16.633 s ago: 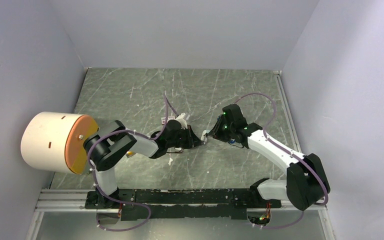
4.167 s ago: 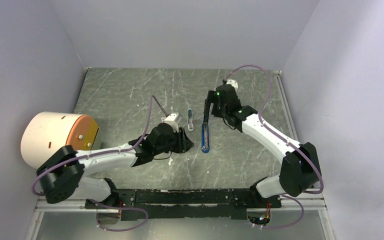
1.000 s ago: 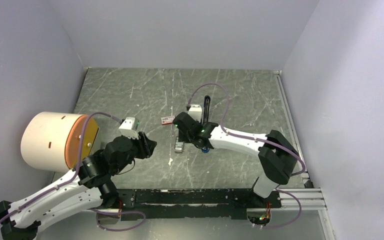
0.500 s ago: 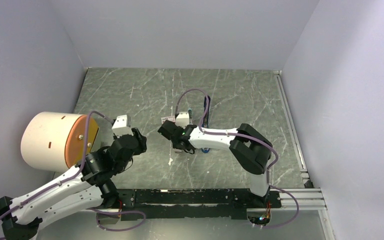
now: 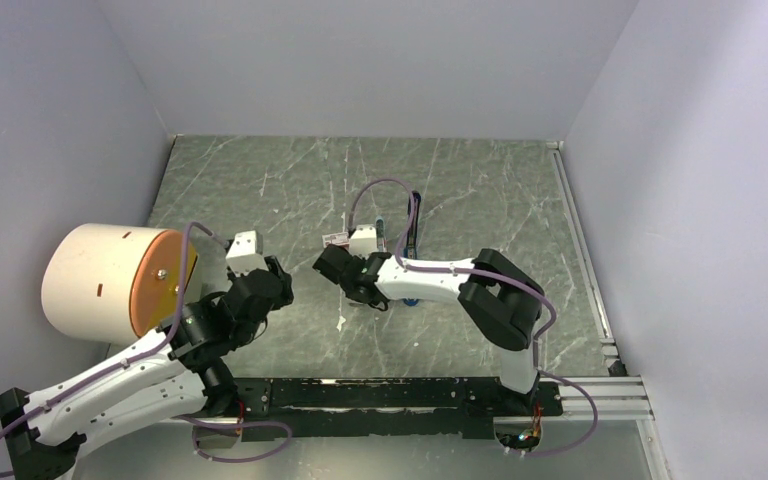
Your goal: Load the staples into the stapler
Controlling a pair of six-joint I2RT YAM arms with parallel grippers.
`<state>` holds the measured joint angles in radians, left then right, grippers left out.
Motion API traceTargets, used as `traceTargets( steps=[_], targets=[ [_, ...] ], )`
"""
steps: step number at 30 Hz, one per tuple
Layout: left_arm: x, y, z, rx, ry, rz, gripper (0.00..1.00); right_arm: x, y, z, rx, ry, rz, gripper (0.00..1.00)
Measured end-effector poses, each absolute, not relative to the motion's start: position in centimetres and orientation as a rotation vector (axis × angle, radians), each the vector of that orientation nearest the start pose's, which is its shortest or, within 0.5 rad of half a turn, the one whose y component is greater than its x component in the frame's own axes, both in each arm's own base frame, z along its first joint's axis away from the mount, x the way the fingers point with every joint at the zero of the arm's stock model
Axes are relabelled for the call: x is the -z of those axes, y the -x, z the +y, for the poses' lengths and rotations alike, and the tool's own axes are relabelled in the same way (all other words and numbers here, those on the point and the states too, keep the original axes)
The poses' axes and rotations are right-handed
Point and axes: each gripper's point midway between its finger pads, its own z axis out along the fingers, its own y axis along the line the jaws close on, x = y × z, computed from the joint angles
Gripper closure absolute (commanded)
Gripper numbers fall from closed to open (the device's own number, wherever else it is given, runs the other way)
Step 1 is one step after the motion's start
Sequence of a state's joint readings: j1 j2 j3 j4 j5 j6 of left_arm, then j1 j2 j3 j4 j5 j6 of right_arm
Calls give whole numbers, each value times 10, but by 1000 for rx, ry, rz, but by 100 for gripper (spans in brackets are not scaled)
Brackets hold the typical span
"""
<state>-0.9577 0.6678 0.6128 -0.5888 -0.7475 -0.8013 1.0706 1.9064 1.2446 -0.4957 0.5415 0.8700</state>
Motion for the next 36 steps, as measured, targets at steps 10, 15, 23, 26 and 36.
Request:
traceTargets(
  steps=[10, 15, 23, 26, 36],
  targets=[
    [-160, -207, -124, 247, 229, 2033, 49, -40, -254, 341, -68, 113, 2443, 72],
    [-154, -207, -123, 226, 217, 2047, 48, -36, -252, 341, -68, 105, 2453, 72],
    [-152, -207, -124, 223, 213, 2050, 45, -26, -249, 340, -50, 91, 2477, 62],
    [-151, -207, -124, 221, 211, 2052, 45, -23, -248, 338, -39, 91, 2484, 62],
    [-150, -207, -124, 219, 210, 2053, 43, -22, -247, 338, -39, 78, 2486, 64]
  ],
)
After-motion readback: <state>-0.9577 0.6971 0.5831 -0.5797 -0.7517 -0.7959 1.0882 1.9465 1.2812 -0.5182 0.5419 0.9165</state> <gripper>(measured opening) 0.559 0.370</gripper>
